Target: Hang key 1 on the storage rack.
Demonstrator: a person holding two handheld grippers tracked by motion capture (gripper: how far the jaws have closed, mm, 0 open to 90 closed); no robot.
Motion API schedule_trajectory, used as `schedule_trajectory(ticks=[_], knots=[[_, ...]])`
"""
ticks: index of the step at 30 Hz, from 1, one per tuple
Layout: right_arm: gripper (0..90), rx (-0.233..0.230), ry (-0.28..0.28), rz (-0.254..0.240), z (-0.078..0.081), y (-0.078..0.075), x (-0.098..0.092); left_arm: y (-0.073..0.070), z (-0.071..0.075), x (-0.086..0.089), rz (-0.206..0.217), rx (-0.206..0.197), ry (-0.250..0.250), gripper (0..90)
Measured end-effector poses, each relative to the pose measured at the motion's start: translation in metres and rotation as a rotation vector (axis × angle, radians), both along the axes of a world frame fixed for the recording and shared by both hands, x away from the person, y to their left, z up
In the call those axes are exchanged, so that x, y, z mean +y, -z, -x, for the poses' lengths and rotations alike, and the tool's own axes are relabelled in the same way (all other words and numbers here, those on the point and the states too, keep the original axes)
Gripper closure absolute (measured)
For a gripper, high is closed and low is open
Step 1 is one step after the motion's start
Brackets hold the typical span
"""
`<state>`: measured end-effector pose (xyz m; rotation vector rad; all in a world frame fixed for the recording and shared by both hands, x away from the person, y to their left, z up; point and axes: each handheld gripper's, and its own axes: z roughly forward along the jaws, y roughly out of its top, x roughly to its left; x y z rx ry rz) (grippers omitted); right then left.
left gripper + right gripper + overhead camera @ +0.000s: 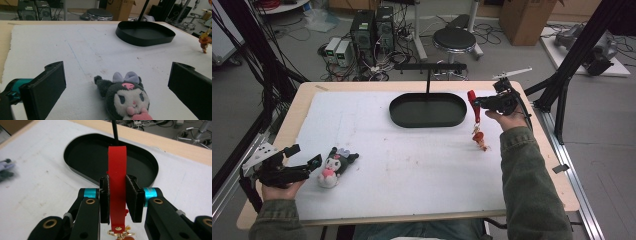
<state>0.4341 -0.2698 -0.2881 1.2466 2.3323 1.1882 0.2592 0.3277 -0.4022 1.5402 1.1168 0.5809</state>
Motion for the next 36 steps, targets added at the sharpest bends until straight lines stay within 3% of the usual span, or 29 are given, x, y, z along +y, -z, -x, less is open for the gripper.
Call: schedule_trajectory(ticks=[7, 9, 14, 19, 20, 24, 28, 35, 36], knots=[[75.2, 0.01, -0.002, -0.042, 0.0, -0.015, 0.003, 0.0, -0.001, -0.001, 0.0, 0.005, 0.005, 1.8], [75.1, 0.014, -0.003, -0.083, 0.0, -0.023, 0.005, 0.0, -0.001, -0.001, 0.0, 0.003, 0.004, 1.8], [75.2, 0.014, -0.001, -0.126, -0.002, -0.035, 0.012, 0.0, 0.0, 0.0, 0.0, -0.006, -0.003, 1.7], [75.2, 0.009, -0.005, -0.117, -0.007, -0.043, 0.02, 0.0, -0.001, 0.001, 0.006, -0.005, -0.002, 1.8], [75.1, 0.016, -0.007, -0.139, -0.009, -0.047, 0.025, 0.0, -0.001, 0.001, 0.005, -0.007, -0.003, 1.8], [75.1, 0.011, -0.016, -0.144, -0.012, -0.054, 0.031, -0.001, -0.001, 0.0, -0.003, -0.02, -0.006, 1.8], [75.1, 0.023, 0.001, -0.135, -0.016, -0.061, 0.036, 0.0, -0.003, 0.001, 0.0, -0.016, 0.0, 1.8], [75.1, 0.033, 0.017, -0.193, -0.022, -0.074, 0.044, 0.0, -0.004, -0.002, -0.007, -0.015, 0.009, 1.8], [75.0, 0.017, -0.003, -0.191, -0.025, -0.078, 0.048, 0.0, -0.004, -0.001, -0.004, -0.015, 0.009, 1.7]])
